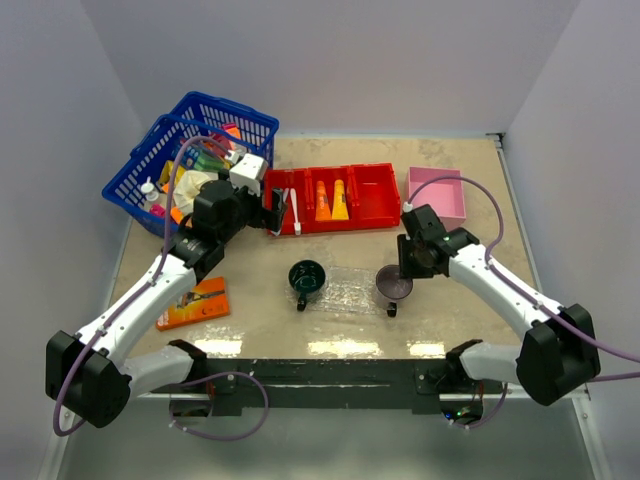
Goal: Prepare toiletry sets of a toothbrush and toothpaste on the tray
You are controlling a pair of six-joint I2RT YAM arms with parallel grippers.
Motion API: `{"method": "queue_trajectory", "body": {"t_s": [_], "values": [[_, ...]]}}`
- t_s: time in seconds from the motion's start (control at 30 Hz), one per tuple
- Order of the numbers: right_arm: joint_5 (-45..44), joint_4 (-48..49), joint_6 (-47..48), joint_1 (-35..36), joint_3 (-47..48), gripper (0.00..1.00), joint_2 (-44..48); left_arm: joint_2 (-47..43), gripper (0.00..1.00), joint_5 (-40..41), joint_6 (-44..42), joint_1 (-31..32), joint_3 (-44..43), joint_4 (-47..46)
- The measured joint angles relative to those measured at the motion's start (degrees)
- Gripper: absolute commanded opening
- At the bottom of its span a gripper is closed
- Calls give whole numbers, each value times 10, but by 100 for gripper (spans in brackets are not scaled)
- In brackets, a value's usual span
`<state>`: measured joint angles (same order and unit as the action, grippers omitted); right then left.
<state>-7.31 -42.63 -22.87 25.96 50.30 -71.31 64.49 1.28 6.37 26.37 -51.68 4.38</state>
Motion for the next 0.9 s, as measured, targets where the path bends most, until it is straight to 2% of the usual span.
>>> {"method": "queue_trajectory", "body": {"t_s": [0.43, 0.9], "values": [[18, 2, 14, 0, 0, 20, -6, 0, 100, 0, 0, 0, 0, 0], [37, 3, 15, 0, -2, 19, 2, 2, 100, -3, 0, 0, 0, 0]]}}
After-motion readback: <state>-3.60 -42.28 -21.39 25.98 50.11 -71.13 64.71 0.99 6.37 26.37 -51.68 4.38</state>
